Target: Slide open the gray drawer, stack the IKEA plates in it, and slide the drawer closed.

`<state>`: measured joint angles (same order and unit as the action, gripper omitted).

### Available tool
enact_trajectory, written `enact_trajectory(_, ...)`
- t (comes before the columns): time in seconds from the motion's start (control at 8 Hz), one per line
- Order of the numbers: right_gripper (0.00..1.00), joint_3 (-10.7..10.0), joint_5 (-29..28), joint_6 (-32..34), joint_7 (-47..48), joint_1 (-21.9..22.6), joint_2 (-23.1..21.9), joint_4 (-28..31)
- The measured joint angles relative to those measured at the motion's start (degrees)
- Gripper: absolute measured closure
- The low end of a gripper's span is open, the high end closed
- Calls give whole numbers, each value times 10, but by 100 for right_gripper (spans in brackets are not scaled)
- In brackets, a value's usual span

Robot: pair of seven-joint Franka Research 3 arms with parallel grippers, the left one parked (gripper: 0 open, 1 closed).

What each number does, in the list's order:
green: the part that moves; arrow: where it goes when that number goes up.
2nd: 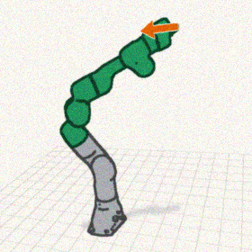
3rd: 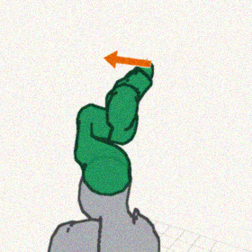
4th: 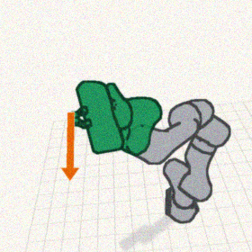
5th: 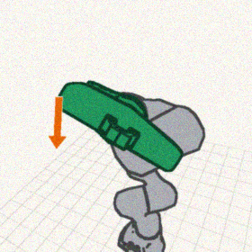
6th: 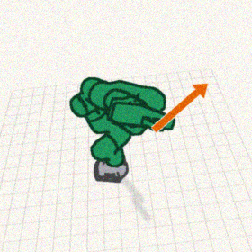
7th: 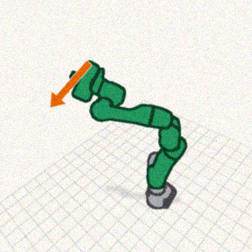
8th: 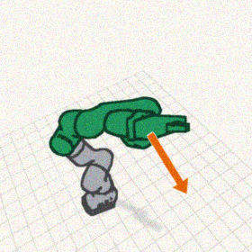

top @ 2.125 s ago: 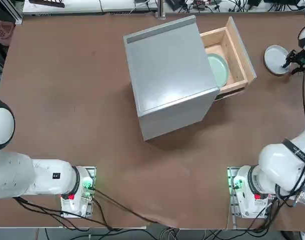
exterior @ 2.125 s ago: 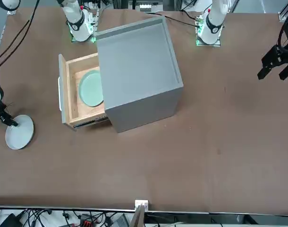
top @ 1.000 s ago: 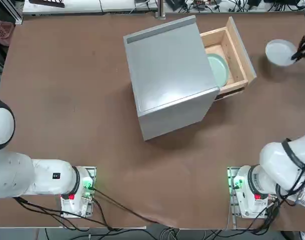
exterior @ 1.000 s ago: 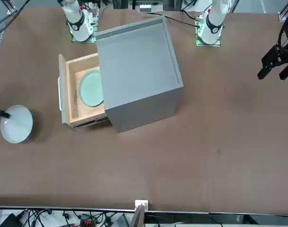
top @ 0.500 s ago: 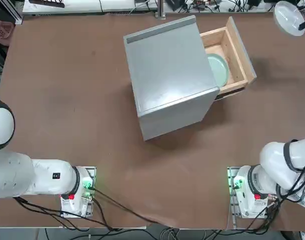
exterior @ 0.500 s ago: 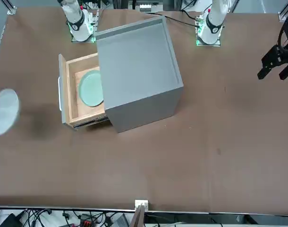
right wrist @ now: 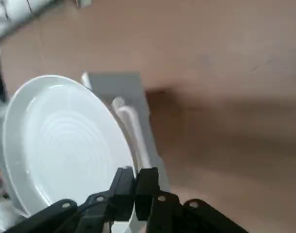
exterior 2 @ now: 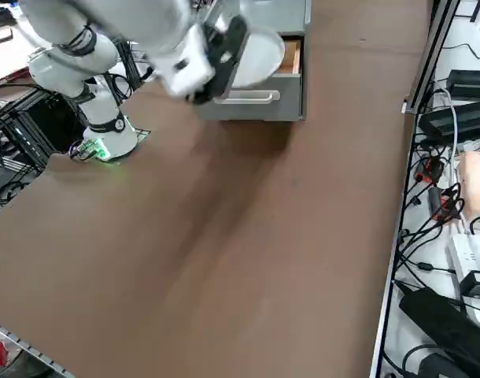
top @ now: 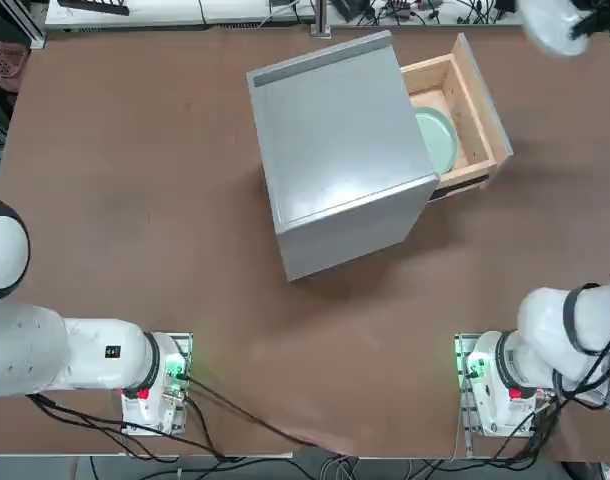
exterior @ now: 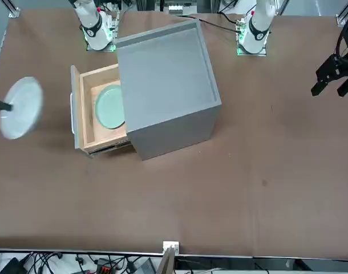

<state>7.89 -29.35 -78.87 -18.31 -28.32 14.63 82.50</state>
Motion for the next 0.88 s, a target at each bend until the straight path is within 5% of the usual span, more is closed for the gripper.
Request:
enact_trajectory(0.38,100,3,94,-77,29,139,-75,113)
enact_trajectory(0.88,100,2,197,-123,98,244,-75,148)
